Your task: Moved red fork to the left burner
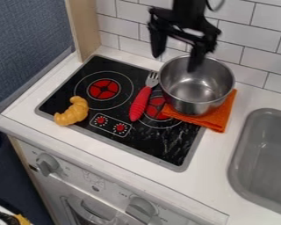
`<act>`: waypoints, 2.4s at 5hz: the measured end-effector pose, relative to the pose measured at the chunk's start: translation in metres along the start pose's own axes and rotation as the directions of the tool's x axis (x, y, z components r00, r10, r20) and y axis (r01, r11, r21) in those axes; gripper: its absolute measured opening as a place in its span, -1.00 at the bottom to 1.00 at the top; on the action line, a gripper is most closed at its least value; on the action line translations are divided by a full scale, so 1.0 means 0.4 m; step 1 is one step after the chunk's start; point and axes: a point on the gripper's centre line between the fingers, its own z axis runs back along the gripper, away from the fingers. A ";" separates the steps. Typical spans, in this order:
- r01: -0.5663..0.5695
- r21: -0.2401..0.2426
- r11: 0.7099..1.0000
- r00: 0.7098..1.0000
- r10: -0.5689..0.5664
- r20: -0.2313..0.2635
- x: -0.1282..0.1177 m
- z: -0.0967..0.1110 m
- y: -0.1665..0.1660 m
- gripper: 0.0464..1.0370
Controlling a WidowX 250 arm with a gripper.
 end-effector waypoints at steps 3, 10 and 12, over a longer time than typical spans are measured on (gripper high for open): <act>-0.105 -0.011 0.994 0.993 0.104 -0.061 -0.159 -0.067 0.181 0.93; -0.152 0.025 0.988 0.979 0.154 -0.133 -0.071 -0.281 0.134 0.82; -0.158 -0.004 0.987 0.977 0.156 -0.149 -0.083 -0.286 0.121 -0.19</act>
